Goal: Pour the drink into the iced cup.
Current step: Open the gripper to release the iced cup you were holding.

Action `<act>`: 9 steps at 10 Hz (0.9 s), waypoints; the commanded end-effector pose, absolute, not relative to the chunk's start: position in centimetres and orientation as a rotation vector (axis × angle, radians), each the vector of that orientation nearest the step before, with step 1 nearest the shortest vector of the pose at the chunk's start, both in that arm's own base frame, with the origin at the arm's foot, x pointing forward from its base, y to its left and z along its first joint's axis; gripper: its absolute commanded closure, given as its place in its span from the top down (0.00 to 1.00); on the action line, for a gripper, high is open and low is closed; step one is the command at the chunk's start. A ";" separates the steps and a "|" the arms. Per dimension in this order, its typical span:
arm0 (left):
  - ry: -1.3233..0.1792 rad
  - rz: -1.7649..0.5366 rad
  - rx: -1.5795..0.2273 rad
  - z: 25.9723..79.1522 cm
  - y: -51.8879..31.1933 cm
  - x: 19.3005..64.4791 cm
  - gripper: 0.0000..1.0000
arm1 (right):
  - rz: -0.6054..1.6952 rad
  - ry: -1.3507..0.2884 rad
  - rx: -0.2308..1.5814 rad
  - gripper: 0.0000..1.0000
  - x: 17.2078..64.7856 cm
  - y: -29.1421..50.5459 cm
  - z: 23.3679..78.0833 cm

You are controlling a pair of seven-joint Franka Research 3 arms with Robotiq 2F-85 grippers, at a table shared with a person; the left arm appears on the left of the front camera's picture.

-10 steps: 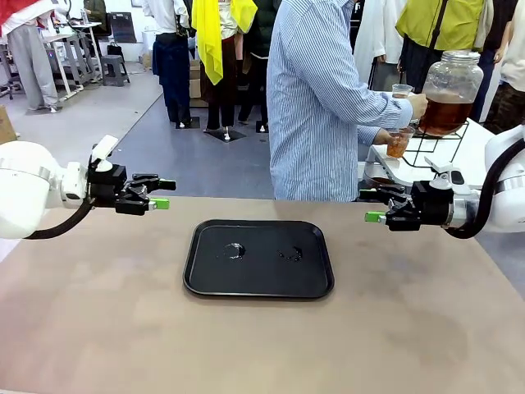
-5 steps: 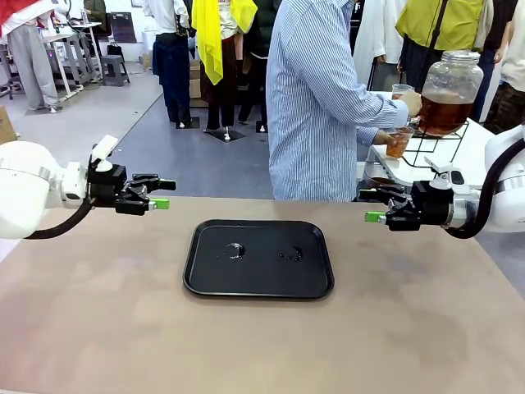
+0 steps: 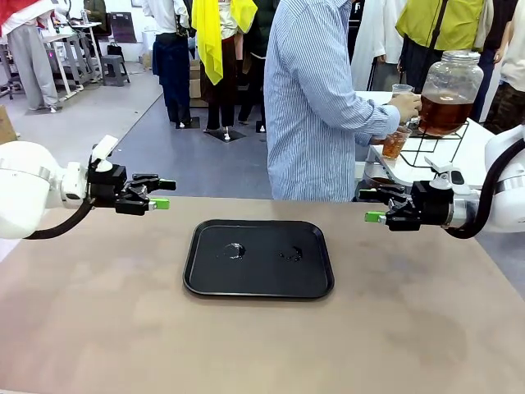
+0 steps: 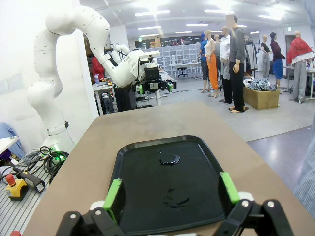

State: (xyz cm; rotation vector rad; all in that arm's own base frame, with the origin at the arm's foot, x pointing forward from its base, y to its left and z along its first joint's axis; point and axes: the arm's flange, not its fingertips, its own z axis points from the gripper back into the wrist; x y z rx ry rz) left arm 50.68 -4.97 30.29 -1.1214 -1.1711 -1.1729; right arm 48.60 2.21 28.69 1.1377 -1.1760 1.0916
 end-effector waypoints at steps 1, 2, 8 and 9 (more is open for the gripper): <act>-1.173 -1.175 -1.119 30.4 -5.0 50.8 1.00 | 1.099 -1.177 1.135 1.00 48.8 2.4 29.0; -1.173 -1.175 -1.119 30.4 -5.0 50.8 1.00 | 1.099 -1.177 1.135 1.00 48.8 2.4 29.0; -1.173 -1.175 -1.119 30.4 -5.0 50.8 1.00 | 1.099 -1.177 1.135 1.00 48.8 2.4 29.0; -1.173 -1.175 -1.119 30.4 -5.0 50.8 1.00 | 1.099 -1.177 1.135 1.00 48.8 2.4 29.0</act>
